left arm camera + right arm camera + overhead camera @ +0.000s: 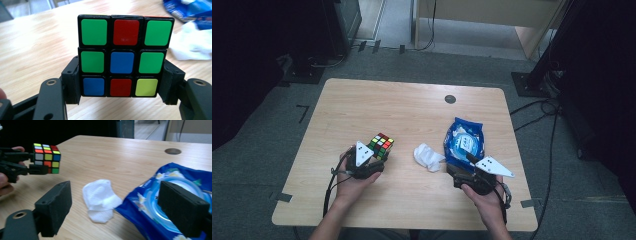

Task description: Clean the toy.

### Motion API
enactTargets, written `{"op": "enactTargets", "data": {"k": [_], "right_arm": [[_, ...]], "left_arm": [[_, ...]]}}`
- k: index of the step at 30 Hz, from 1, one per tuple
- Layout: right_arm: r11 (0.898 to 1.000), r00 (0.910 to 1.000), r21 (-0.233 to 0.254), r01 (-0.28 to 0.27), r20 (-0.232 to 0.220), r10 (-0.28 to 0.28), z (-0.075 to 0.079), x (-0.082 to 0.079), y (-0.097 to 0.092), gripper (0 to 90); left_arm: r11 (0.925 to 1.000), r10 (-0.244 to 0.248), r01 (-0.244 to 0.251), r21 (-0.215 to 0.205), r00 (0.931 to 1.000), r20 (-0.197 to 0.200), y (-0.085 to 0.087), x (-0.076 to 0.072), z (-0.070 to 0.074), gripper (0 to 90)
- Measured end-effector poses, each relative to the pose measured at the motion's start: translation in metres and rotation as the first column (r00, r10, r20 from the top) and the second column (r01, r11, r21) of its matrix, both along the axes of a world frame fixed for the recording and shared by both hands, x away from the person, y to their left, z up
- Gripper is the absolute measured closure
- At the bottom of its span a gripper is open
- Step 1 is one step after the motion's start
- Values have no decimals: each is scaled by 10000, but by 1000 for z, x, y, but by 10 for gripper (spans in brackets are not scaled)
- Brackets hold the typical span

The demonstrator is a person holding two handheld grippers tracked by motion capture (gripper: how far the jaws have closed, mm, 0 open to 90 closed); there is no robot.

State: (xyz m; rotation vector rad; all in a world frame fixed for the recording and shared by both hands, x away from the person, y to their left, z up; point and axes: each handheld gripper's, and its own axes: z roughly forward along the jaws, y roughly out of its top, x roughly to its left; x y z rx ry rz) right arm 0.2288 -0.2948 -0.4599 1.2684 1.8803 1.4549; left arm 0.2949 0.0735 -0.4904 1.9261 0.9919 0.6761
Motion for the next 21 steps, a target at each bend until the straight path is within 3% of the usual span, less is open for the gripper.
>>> {"op": "enactTargets", "data": {"k": [3,9,14,17,19,21], "right_arm": [[9999,9999,-46,118,-36,-119,0,0,-7,72],[9992,9989,-247,324,-344,-333,0,4,-22,1],[9983,9977,-378,446,-495,-464,0,4,-32,0],[9956,9956,-766,548,-719,-603,-4,1,-48,0],[9942,9950,-900,591,-748,-659,-5,-1,-53,0],[9921,9917,-989,773,-945,-867,-12,-7,-69,0]], "left_arm": [[9993,353,-356,-63,9985,-416,7,7,-4,342],[9981,617,-613,67,9931,-995,9,14,-8,342],[9976,683,-657,229,9877,-1409,6,21,-11,342],[9963,772,-694,502,9812,-1768,1,25,-15,342],[9964,791,-721,450,9803,-1811,0,25,-15,342],[9956,894,-819,450,9748,-2044,-3,29,-12,341]]}}
